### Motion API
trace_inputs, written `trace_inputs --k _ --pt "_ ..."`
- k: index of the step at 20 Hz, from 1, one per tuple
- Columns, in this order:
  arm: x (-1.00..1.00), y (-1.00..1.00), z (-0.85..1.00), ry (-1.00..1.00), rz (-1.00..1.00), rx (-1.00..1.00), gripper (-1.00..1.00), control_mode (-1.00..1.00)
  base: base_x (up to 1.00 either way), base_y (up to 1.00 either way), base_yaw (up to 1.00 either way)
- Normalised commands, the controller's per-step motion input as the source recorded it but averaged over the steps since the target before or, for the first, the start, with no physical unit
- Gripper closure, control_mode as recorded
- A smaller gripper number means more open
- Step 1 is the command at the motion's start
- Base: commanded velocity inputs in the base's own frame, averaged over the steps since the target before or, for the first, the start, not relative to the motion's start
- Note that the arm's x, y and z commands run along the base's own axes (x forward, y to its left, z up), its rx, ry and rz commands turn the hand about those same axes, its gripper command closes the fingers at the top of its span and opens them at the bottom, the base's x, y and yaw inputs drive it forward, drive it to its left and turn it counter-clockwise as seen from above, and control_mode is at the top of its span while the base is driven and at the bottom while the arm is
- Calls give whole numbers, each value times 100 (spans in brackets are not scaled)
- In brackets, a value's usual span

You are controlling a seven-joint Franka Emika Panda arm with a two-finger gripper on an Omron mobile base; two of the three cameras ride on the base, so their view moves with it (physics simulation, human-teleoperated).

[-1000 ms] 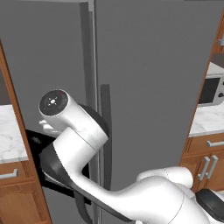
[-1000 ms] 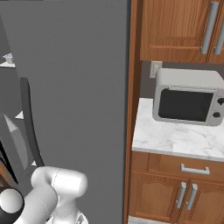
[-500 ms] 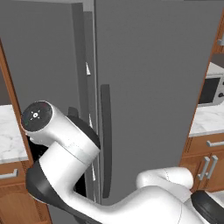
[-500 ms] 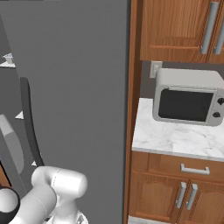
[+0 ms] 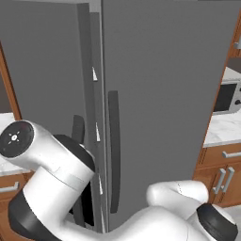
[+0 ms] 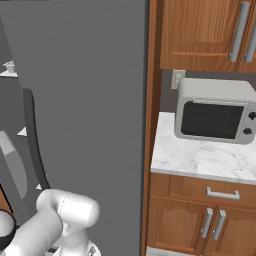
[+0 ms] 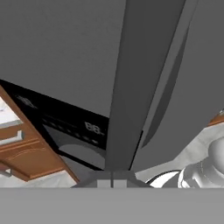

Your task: Open the freezer door, pick up the ice cube tray from the freezer, and place it on the dining counter.

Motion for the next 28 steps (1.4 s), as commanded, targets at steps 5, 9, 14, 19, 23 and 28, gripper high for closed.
trace_inputs --k 5,9,14,19,23,28 --pt "-42 -22 4 -6 0 0 100 -100 0 0 0" --pt "-20 -67 11 -4 6 0 100 -100 0 0 0" --pt "0 -86 12 -3 10 0 100 -100 0 0 0" --pt "0 -89 8 -4 16 0 100 -100 0 0 0" --pt "4 -71 6 -2 22 0 100 -100 0 0 0" --pt "18 -43 3 -4 26 2 100 -100 0 0 0"
